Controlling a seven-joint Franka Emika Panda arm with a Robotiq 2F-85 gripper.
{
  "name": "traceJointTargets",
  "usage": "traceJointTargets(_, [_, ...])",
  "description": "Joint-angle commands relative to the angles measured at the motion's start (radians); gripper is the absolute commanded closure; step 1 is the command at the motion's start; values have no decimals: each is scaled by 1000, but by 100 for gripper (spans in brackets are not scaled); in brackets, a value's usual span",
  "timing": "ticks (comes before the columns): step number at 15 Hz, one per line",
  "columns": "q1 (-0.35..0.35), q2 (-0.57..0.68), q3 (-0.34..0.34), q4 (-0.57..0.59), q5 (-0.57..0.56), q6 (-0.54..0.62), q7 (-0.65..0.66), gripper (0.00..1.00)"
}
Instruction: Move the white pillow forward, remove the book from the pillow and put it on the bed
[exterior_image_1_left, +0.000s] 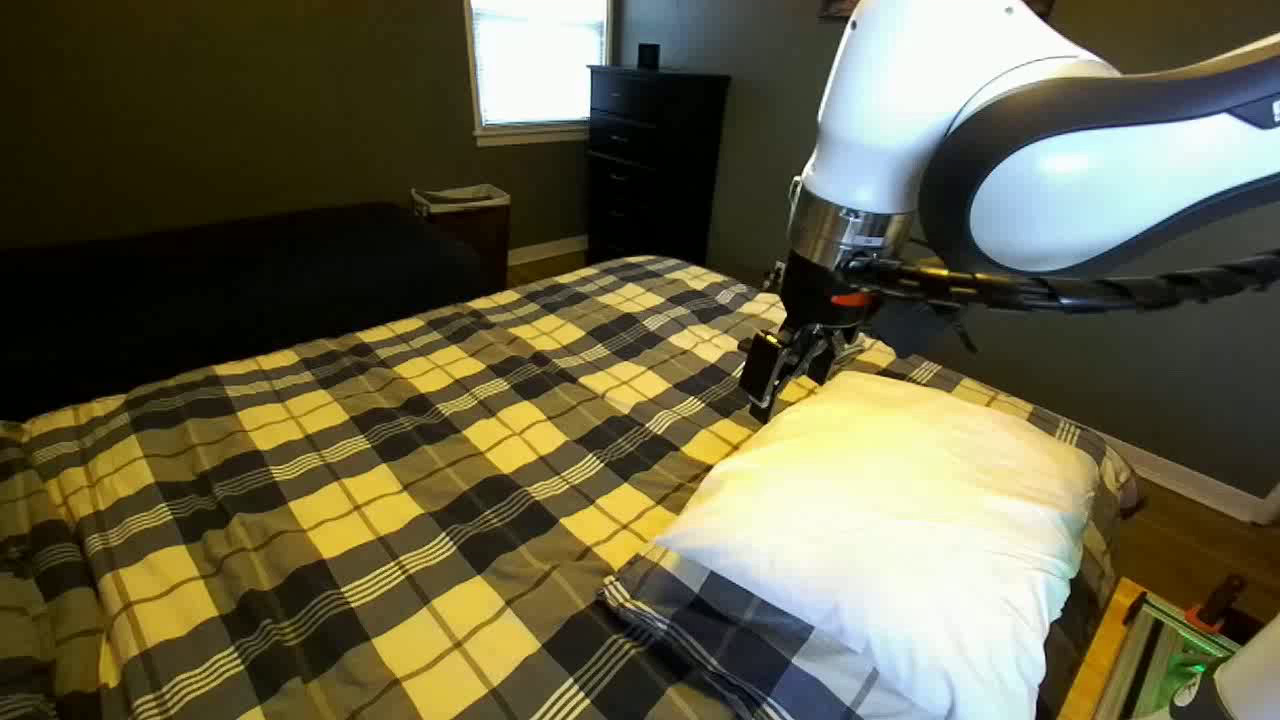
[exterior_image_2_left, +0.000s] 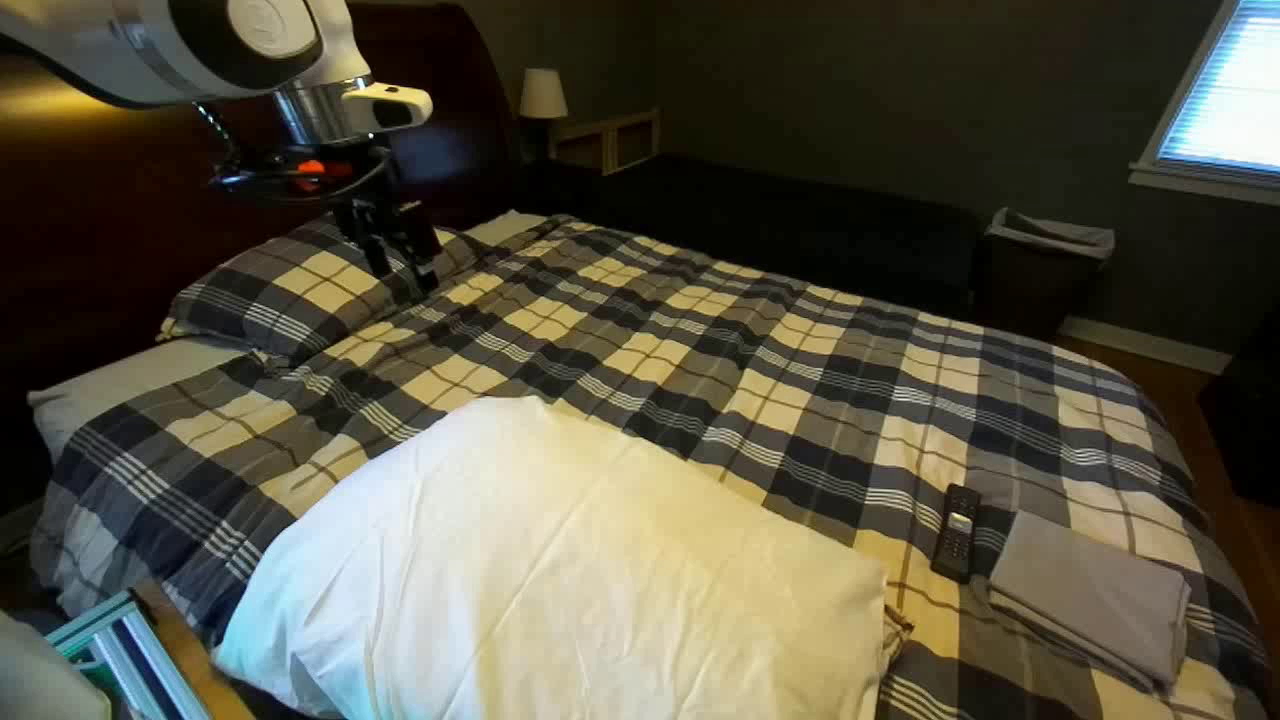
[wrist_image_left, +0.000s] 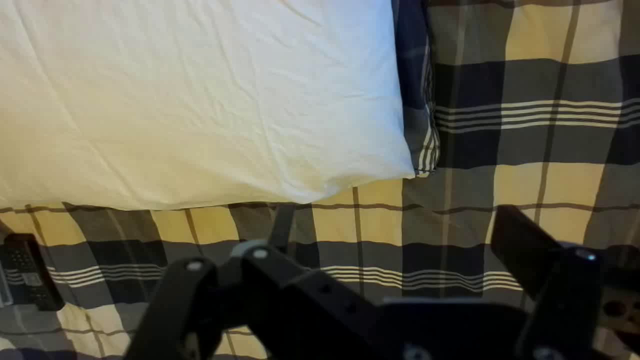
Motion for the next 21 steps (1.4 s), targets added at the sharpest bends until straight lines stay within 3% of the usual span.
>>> traceJointTargets(1, [22,3,-21,2,-11,-3,8,0])
traceJointTargets(5, [22,3,-21,2,-11,-3,8,0])
traceJointTargets(7, [-34,45,4,4,-89,25,114,0])
traceJointTargets(12, [-129,151,-8,2,-297,55,337,0])
traceJointTargets(16, [-155,259,-97,17,-342,52,380,0])
traceJointTargets(21, [-187,322,-244,15,-315,77,373,0])
